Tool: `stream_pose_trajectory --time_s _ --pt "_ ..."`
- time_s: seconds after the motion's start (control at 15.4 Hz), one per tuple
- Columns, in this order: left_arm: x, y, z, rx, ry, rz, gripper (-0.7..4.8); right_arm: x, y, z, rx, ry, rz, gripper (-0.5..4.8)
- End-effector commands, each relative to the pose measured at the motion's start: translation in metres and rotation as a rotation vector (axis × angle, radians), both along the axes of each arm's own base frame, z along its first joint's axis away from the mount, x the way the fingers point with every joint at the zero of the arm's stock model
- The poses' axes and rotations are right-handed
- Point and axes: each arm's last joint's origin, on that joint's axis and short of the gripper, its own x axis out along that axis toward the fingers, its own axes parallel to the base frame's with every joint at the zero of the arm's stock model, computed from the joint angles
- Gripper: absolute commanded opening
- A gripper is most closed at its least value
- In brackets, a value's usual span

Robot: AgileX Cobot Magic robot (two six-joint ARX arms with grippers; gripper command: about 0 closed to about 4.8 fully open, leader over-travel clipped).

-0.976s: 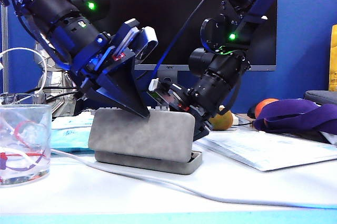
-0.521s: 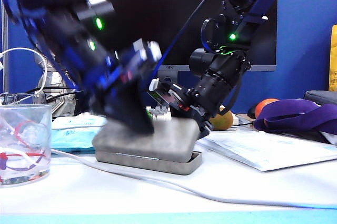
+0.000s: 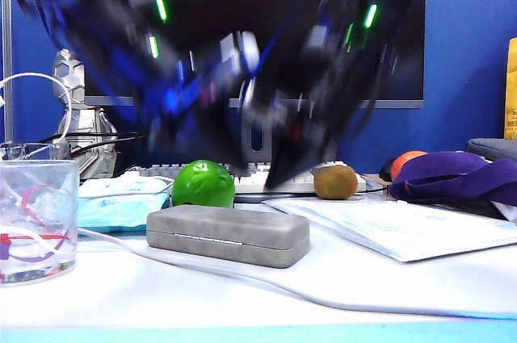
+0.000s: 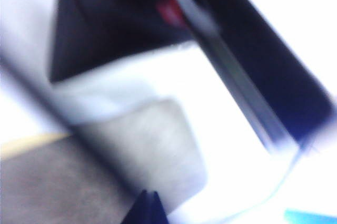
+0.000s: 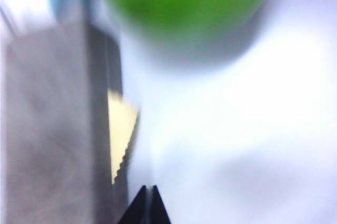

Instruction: Pick up the glasses, fold the temples of the glasses, place the glasses into the glasses case, and finally close the glasses case.

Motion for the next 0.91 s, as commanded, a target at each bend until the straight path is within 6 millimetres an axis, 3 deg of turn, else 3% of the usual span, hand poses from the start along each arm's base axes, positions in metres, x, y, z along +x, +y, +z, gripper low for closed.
stream_pose_trajectory --time_s 0.07,0.13,0.39,0.59,0.65,0.78,0.91 --pt "-0.011 0.009 0.04 -0.02 -0.139 0.078 -0.05 -0.004 -0.012 0.051 0.012 -0.145 -0.128 -0.01" --pt "-0.018 0.016 0.06 -0.026 -0.222 0.125 -0.05 -0.009 -0.021 0.078 0.031 -0.203 -0.204 -0.01" --pt "-0.051 0.041 0.117 -0.097 -0.411 0.201 -0.05 -0.041 -0.041 0.148 0.048 -0.394 -0.332 -0.01" --pt "-0.089 0.066 0.161 -0.215 -0.556 0.214 -0.05 -0.086 -0.062 0.203 0.091 -0.518 -0.418 -0.01" --pt "-0.11 0.08 0.176 -0.257 -0.608 0.219 -0.05 -0.112 -0.074 0.226 0.126 -0.57 -0.435 -0.01" --pt "-0.142 0.102 0.189 -0.264 -0.652 0.257 -0.05 -0.149 -0.091 0.249 0.156 -0.64 -0.461 -0.01" --pt "-0.171 0.124 0.192 -0.224 -0.671 0.309 -0.05 -0.179 -0.104 0.25 0.17 -0.651 -0.458 -0.01"
